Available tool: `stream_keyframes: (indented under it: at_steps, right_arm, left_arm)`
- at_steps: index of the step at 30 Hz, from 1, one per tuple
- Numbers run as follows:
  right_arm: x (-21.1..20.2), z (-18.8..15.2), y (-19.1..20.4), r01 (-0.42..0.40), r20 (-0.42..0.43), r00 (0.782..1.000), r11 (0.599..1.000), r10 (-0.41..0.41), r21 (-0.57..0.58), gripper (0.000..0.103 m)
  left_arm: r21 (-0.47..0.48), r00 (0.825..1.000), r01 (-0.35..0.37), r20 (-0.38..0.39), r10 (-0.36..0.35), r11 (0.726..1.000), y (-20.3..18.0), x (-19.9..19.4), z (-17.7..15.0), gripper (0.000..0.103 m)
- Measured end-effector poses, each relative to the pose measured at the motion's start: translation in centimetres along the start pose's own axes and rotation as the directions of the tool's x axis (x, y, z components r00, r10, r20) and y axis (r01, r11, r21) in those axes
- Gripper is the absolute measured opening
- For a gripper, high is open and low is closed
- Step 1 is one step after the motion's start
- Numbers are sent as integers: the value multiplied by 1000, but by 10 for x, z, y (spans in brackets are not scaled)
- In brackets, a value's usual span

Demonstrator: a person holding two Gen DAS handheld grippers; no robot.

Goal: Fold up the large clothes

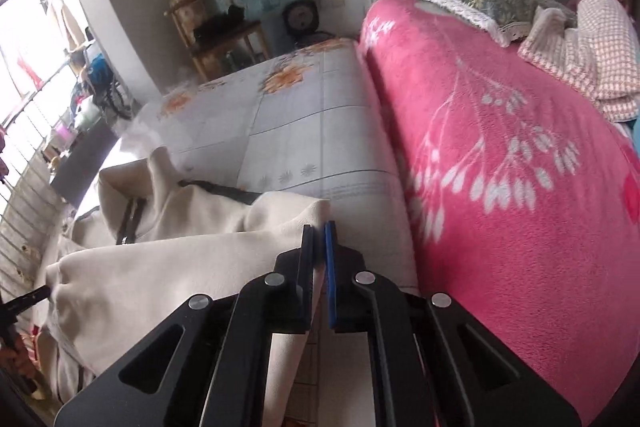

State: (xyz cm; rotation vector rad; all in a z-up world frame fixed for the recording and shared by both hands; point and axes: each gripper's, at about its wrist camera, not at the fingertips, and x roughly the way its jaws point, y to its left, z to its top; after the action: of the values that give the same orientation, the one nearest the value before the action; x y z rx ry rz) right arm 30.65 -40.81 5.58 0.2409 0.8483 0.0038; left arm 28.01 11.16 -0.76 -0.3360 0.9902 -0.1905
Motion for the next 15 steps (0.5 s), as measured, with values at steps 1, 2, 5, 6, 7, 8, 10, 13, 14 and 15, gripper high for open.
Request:
stream_keyframes:
  at_steps: [1, 2, 5, 6, 7, 8, 10, 13, 14, 15]
  right_arm:
    - [5, -1, 0, 17, -10, 1000, 1000, -17, -13, 5]
    - [16, -5, 0, 48, -32, 998, 998, -49, -33, 5]
    - [30, -11, -3, 88, -59, 994, 994, -92, -58, 14]
    - [25, -10, -4, 90, -46, 995, 995, -93, -47, 23]
    - [17, -8, -4, 116, -33, 993, 993, -117, -32, 37]
    - [5, -8, -2, 131, -9, 991, 991, -131, -29, 44]
    - [-16, -11, 4, 107, 27, 994, 993, -105, -52, 46]
    - [-52, -27, 23, 42, 24, 999, 992, -39, -118, 60]
    - [-65, -37, 32, 11, 11, 1000, 988, -9, -155, 64]
    - [-75, -48, 40, -17, -5, 1000, 981, 16, -195, 65]
  left_arm:
    - [6, 1000, -7, -2, 7, 1000, 0, 2, 0, 3]
    - [11, 1000, -14, -9, 14, 1000, -1, 6, 0, 3]
    - [49, 998, -61, -9, 62, 997, -6, 10, 0, 6]
    - [56, 997, -81, -4, 82, 995, -6, 7, -1, 6]
    - [59, 996, -85, 4, 85, 995, -7, 3, -1, 6]
    - [59, 997, -78, 12, 78, 995, -8, -3, -2, 6]
    - [61, 997, -72, 20, 71, 996, -7, -12, -4, 7]
    - [59, 999, -39, -11, 40, 997, -5, -17, -8, 16]
    - [57, 999, -23, -30, 25, 998, -5, -16, -10, 24]
    - [57, 998, -15, -54, 19, 998, -6, -14, -13, 27]
